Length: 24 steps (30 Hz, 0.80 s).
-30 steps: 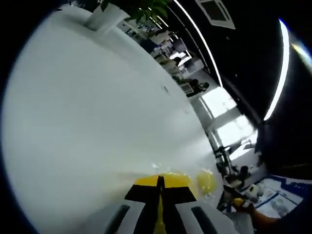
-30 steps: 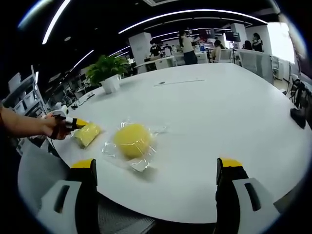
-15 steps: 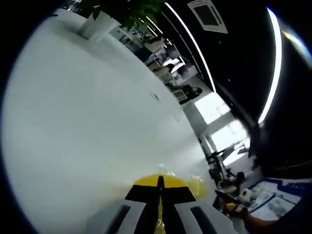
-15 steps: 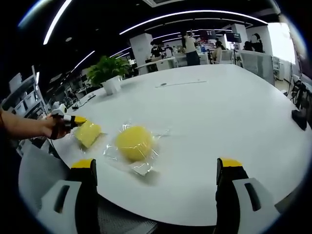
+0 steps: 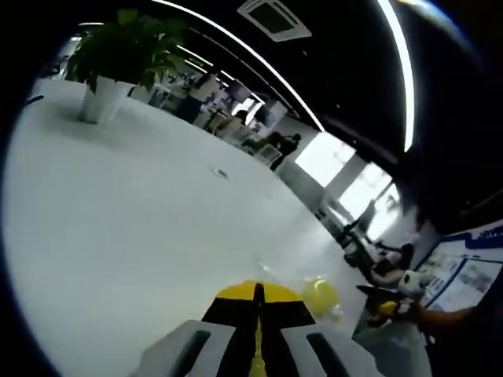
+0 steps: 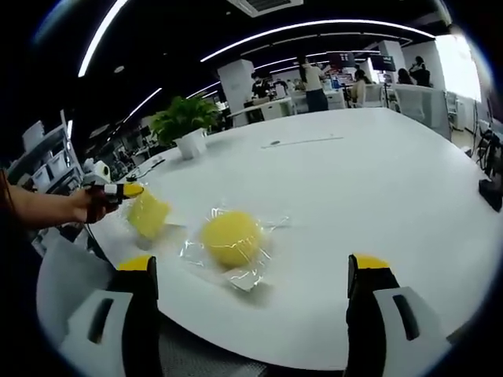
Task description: Compare the silicone blocks by pressing each to a similar depth, holding the contact briefly, and releasing to observe deformation and rebound differences across the visible hardness samples.
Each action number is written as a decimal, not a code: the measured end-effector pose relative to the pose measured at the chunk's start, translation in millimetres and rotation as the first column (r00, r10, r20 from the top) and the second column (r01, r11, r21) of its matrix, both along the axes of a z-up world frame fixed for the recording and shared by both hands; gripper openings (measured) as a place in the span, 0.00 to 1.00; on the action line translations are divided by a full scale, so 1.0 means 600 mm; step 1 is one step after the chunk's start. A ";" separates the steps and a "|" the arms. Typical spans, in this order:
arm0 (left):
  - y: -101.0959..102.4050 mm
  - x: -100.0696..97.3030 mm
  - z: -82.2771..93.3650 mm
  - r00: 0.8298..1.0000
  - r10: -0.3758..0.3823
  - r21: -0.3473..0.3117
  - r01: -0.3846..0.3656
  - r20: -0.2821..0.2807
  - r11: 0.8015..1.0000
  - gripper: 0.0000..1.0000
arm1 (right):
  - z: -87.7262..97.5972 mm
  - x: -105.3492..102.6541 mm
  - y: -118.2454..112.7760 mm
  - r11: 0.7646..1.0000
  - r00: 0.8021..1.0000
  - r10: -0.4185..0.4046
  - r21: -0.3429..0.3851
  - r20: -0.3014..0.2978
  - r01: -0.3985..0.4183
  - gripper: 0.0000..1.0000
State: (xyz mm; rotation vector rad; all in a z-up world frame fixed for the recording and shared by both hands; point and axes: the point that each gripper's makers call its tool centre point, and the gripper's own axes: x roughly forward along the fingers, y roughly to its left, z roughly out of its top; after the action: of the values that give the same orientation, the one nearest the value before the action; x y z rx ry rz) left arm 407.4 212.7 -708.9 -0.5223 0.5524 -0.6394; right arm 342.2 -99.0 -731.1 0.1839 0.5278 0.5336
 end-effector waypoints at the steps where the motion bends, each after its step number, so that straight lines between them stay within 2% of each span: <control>1: -0.002 0.000 0.002 1.000 -0.013 0.027 0.013 0.013 1.000 0.00 | 0.002 0.000 0.002 1.000 1.000 -0.001 0.007 0.000 0.001 0.96; 2: -0.005 -0.001 0.006 0.999 -0.025 0.044 0.024 0.026 0.999 0.00 | 0.007 0.000 0.006 0.999 1.000 -0.001 0.032 0.000 0.001 0.96; 5: -0.013 -0.004 0.022 0.997 -0.045 0.077 0.040 0.060 0.996 0.00 | 0.010 0.002 0.008 1.000 1.000 0.003 0.029 0.008 -0.003 0.96; 10: -0.019 -0.004 0.046 0.988 -0.082 0.153 0.061 0.132 0.986 0.00 | 0.010 0.004 0.013 0.999 0.999 0.032 -0.020 0.042 -0.031 0.96; 12: -0.020 -0.004 0.051 0.986 -0.089 0.161 0.065 0.143 0.985 0.00 | 0.007 0.003 0.014 0.999 0.999 0.041 -0.024 0.031 -0.040 0.96; 14: -0.018 -0.002 0.062 0.981 -0.099 0.176 0.069 0.168 0.982 0.00 | 0.003 0.004 0.012 0.997 0.998 0.056 -0.057 0.036 -0.054 0.96; 17: -0.012 0.001 0.075 0.976 -0.106 0.191 0.069 0.190 0.979 0.00 | 0.009 0.004 0.018 0.996 0.996 0.069 -0.053 0.049 -0.066 0.96; 24: -0.007 0.004 0.128 0.960 -0.116 0.199 0.065 0.257 0.978 0.00 | 0.035 0.016 0.024 0.997 0.992 0.073 -0.022 0.103 -0.071 0.96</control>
State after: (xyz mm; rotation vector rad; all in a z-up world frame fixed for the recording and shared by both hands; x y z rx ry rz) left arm 409.5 208.4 -631.9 -0.2267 0.3778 -0.7235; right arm 351.7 -84.6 -709.9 0.1189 0.4393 0.6052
